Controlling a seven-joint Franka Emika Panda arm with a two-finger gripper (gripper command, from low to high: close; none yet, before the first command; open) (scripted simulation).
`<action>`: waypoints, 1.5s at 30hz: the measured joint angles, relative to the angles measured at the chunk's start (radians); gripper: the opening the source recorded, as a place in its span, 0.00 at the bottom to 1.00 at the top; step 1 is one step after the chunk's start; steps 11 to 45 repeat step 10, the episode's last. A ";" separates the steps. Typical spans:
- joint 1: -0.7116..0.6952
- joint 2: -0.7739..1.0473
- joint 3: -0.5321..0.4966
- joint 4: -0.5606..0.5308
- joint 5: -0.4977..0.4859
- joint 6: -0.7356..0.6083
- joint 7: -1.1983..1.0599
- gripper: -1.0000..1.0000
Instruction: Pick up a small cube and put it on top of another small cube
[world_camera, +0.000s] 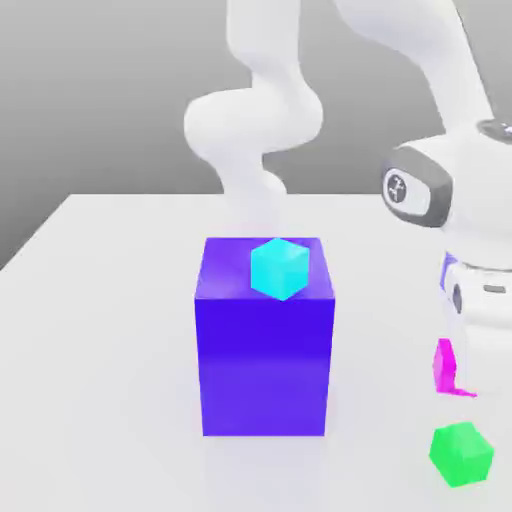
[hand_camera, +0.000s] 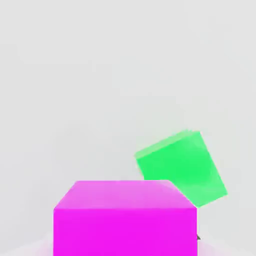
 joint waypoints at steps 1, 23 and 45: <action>-0.001 0.027 -0.003 0.016 0.003 0.011 0.003 0.00; -0.004 0.153 -0.002 0.036 0.009 0.117 0.003 1.00; -0.004 0.153 -0.002 0.036 0.009 0.117 0.003 1.00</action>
